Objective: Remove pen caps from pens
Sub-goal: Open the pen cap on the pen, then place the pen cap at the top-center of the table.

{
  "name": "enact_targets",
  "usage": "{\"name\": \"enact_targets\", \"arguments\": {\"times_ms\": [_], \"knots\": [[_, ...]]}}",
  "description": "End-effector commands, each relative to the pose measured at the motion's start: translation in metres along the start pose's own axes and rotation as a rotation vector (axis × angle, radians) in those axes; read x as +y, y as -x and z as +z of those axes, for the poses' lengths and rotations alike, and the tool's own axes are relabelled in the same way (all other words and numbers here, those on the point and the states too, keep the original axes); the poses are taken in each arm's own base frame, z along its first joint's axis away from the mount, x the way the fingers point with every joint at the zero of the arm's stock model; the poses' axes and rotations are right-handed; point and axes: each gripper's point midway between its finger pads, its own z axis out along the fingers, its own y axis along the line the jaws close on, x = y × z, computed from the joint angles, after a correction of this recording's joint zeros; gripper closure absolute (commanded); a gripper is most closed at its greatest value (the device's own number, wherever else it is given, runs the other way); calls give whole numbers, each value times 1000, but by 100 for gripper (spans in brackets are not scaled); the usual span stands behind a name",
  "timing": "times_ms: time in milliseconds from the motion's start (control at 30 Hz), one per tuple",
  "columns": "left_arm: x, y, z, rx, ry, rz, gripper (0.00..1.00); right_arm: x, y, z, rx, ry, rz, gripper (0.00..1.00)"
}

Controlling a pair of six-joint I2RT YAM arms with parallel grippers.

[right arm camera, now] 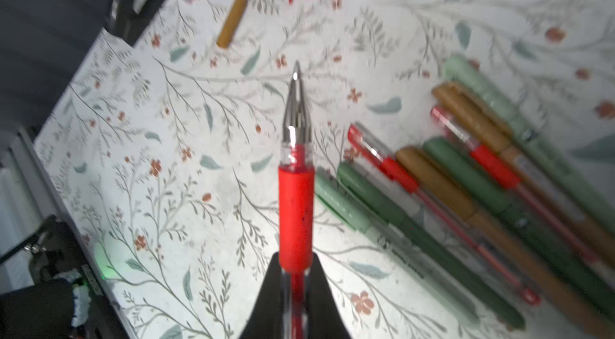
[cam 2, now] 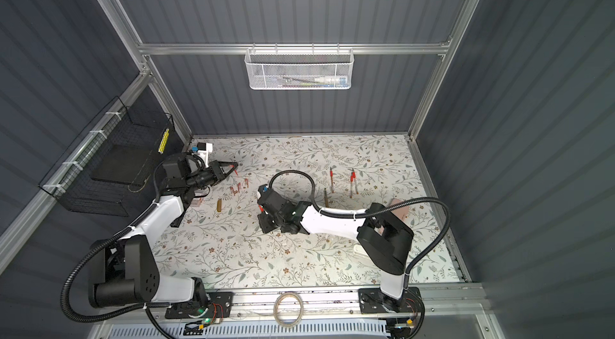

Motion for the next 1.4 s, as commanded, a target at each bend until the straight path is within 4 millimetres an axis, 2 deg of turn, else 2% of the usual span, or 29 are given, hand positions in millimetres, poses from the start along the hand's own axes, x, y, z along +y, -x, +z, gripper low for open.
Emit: {"name": "enact_targets", "arguments": {"times_ms": [0, 167, 267, 367, 433, 700, 800, 867, 1067, 1200, 1267, 1367], "knots": [[-1, 13, 0, -38, 22, 36, 100, 4, -2, -2, 0, -14, 1, 100], [18, 7, 2, -13, 114, 17, 100, -12, 13, -23, -66, -79, -7, 100], [25, -1, 14, 35, 159, 32, 100, -25, 18, -39, -100, -104, 9, 100], [20, -14, 40, 133, 152, 60, 100, -38, 16, -51, -105, -121, 29, 100], [23, -23, 56, 191, 156, 57, 100, -44, 13, -60, -112, -135, 36, 100], [88, -57, 124, 386, 280, -50, 100, -68, -13, -86, -112, -179, 83, 100], [98, -63, 148, 440, 263, -39, 100, -80, -25, -94, -116, -197, 116, 100], [107, -67, 157, 452, 267, -45, 100, -86, -32, -99, -117, -208, 135, 100], [130, -75, 177, 497, 297, -84, 100, -99, -48, -108, -120, -237, 174, 100], [141, -84, 179, 513, 342, -86, 99, -101, -50, -110, -132, -233, 190, 100], [142, -85, 177, 512, 352, -93, 89, -101, -50, -109, -129, -230, 193, 100], [141, -84, 173, 508, 366, -96, 81, -101, -51, -109, -125, -235, 193, 100]]}}
